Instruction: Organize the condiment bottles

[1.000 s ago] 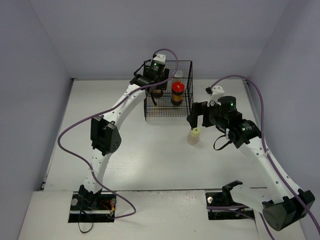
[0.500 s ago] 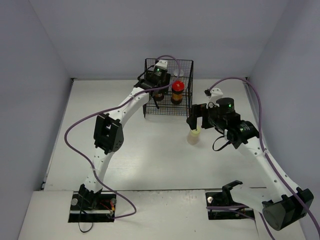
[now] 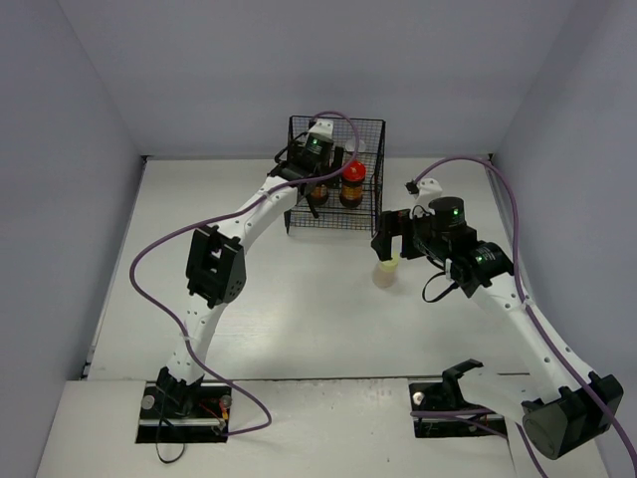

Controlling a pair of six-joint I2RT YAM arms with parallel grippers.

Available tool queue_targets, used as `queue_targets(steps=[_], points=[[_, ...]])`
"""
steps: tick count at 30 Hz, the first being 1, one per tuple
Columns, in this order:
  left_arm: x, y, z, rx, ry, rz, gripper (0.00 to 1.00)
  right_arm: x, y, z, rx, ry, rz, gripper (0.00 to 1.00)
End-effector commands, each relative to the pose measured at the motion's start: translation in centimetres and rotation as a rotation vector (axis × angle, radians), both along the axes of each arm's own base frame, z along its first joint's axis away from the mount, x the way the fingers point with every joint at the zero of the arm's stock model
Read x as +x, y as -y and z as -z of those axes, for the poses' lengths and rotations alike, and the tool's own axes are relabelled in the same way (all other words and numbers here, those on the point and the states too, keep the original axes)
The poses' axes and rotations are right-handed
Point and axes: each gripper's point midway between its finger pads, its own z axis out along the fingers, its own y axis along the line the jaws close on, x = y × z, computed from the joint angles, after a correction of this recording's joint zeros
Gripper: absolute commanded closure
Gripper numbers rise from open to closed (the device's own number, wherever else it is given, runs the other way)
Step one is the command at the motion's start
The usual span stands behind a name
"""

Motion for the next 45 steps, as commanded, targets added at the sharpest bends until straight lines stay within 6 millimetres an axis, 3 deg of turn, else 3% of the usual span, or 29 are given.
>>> queue_targets(steps=[1, 5, 11, 15, 17, 18, 19, 22, 23, 24, 25, 26, 27, 33, 38, 41, 44, 45], points=[[-0.1, -0.9, -7.7, -0.067, 0.144, -0.027, 0.19, 0.5, 0.0, -1.4, 0.014, 0.058, 0.008, 0.0], [-0.4, -0.9, -9.1, -0.082, 0.161, -0.019, 0.18, 0.5, 0.2, -1.1, 0.005, 0.054, 0.015, 0.0], [-1.9, -1.5, -13.5, -0.121, 0.211, 0.002, 0.17, 0.7, 0.3, 1.1, -0.02, -0.002, 0.034, 0.0], [-4.3, -2.5, -16.8, -0.148, 0.232, 0.025, 0.17, 0.9, 0.6, 2.9, -0.027, -0.046, 0.069, 0.0], [-5.4, -3.0, -16.4, -0.142, 0.209, 0.03, 0.17, 1.0, 0.9, 3.9, -0.037, -0.074, 0.097, 0.0], [-6.5, -3.7, -17.6, -0.151, 0.218, 0.03, 0.17, 1.1, 0.9, 4.2, -0.033, -0.082, 0.112, 0.0], [-7.1, -3.9, -15.8, -0.137, 0.178, 0.032, 0.17, 1.1, 1.0, 4.8, -0.037, -0.095, 0.123, 0.0], [-9.7, -5.0, -16.0, -0.159, 0.163, 0.044, 0.17, 1.1, 1.3, 6.5, -0.048, -0.139, 0.158, 0.0], [-10.6, -5.4, -13.6, -0.134, 0.111, 0.047, 0.17, 1.2, 1.4, 6.9, -0.052, -0.151, 0.17, 0.0], [-11.8, -6.2, -14.3, -0.146, 0.122, 0.045, 0.17, 1.2, 1.5, 7.3, -0.052, -0.164, 0.19, 0.0], [-12.4, -6.6, -13.8, -0.145, 0.11, 0.038, 0.17, 1.2, 1.5, 7.9, -0.057, -0.178, 0.196, 0.0], [-13.4, -7.2, -11.2, -0.117, 0.06, 0.033, 0.17, 1.3, 1.5, 8.2, -0.055, -0.183, 0.203, 0.0], [-14.4, -7.9, -11.7, -0.124, 0.068, 0.034, 0.17, 1.5, 1.4, 8.5, -0.052, -0.182, 0.211, 0.01], [-19.6, -11.3, -6.8, -0.072, -0.037, 0.012, 0.17, 2.6, 1.2, 10.0, -0.078, -0.197, 0.221, 0.05], [-22.7, -13.8, -4.7, -0.035, -0.075, -0.02, 0.17, 3.4, 1.3, 11.5, -0.127, -0.22, 0.215, 0.12], [-24.2, -15.1, -4.2, -0.028, -0.084, -0.039, 0.17, 3.7, 1.2, 12.2, -0.137, -0.227, 0.214, 0.21], [-24.9, -15.6, -3.4, -0.019, -0.101, -0.051, 0.17, 3.9, 1.0, 12.3, -0.137, -0.224, 0.208, 0.37], [-25.1, -15.8, -3.4, -0.019, -0.101, -0.054, 0.17, 4.2, 1.2, 12.1, -0.146, -0.212, 0.222, 0.48]])
